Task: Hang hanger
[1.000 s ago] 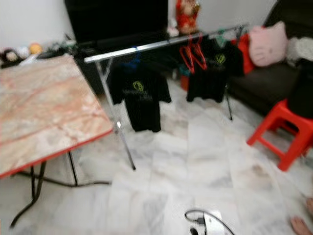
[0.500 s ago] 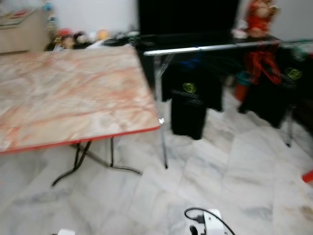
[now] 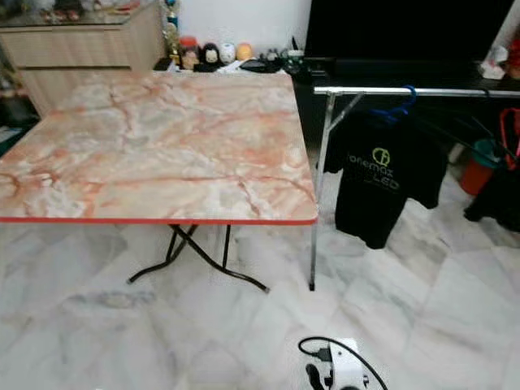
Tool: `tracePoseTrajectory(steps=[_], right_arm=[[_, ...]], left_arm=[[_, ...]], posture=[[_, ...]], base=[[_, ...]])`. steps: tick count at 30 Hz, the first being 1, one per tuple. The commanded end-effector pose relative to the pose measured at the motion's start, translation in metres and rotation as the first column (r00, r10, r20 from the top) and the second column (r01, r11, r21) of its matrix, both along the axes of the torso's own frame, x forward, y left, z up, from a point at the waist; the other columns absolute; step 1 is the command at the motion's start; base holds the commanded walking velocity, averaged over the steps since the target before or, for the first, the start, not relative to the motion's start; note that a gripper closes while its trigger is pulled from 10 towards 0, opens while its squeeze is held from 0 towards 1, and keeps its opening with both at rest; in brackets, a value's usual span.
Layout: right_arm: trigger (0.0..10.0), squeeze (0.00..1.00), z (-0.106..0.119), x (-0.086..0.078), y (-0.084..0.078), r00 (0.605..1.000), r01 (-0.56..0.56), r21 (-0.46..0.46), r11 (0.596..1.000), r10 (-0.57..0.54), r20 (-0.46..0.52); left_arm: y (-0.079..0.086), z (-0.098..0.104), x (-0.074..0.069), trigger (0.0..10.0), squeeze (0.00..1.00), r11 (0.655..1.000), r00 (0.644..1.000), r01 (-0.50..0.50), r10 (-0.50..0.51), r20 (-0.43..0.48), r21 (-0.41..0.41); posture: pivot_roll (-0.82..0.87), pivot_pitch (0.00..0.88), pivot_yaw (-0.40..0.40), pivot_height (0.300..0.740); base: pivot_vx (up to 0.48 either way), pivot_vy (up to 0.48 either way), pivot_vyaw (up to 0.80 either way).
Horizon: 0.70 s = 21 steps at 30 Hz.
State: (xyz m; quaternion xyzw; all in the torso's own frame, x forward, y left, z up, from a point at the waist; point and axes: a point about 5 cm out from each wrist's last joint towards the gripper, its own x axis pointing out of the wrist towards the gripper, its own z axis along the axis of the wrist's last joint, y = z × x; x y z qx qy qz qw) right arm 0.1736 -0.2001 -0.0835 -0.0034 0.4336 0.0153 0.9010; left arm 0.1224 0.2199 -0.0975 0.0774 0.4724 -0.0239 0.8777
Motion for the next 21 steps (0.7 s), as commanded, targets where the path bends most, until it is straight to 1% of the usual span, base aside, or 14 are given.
tracePoseTrajectory(steps=[1, 15, 17, 19, 21], right_arm=[[10.0, 0.0, -0.002, -0.0064, -0.0049, 1.0, 0.005, -0.018, 1.0, -0.005, -0.014], [10.0, 0.0, -0.0021, -0.0057, -0.0034, 1.0, 0.011, -0.004, 1.0, -0.011, -0.016], [10.0, 0.0, -0.0021, -0.0056, -0.0032, 1.0, 0.017, 0.003, 1.0, -0.017, -0.015], [10.0, 0.0, -0.0021, -0.0056, -0.0031, 0.999, 0.03, 0.01, 1.0, -0.03, -0.013], [10.0, 0.0, -0.002, -0.0054, -0.0032, 0.999, 0.032, 0.009, 0.999, -0.032, -0.013]], left_arm=[[-0.0015, 0.0001, 0.0012, 10.0, 0.0, 1.0, 1.0, 0.019, -0.019, 0.001, 0.0], [-0.0021, 0.0002, 0.0017, 10.0, 0.0, 1.0, 1.0, 0.029, -0.029, 0.0, 0.002], [-0.0022, 0.0001, 0.0016, 10.0, 0.0, 1.0, 1.0, 0.029, -0.029, 0.0, 0.001], [-0.0021, 0.0001, 0.0014, 10.0, 0.0, 1.0, 1.0, 0.029, -0.029, -0.001, 0.002], [-0.002, -0.0002, 0.0009, 10.0, 0.0, 0.999, 0.999, 0.05, -0.05, -0.008, 0.017]], posture=[[-0.06, 0.0, -0.025, 0.74], [-0.06, 0.0, -0.023, 0.74], [-0.06, 0.0, -0.023, 0.74], [-0.06, 0.0, -0.023, 0.74], [-0.06, 0.002, -0.022, 0.74]], base=[[0.0, 0.0, 0.8], [0.0, 0.0, 0.8], [0.0, 0.0, 0.5], [0.0, 0.0, 0.0], [0.0, 0.0, 0.0]])
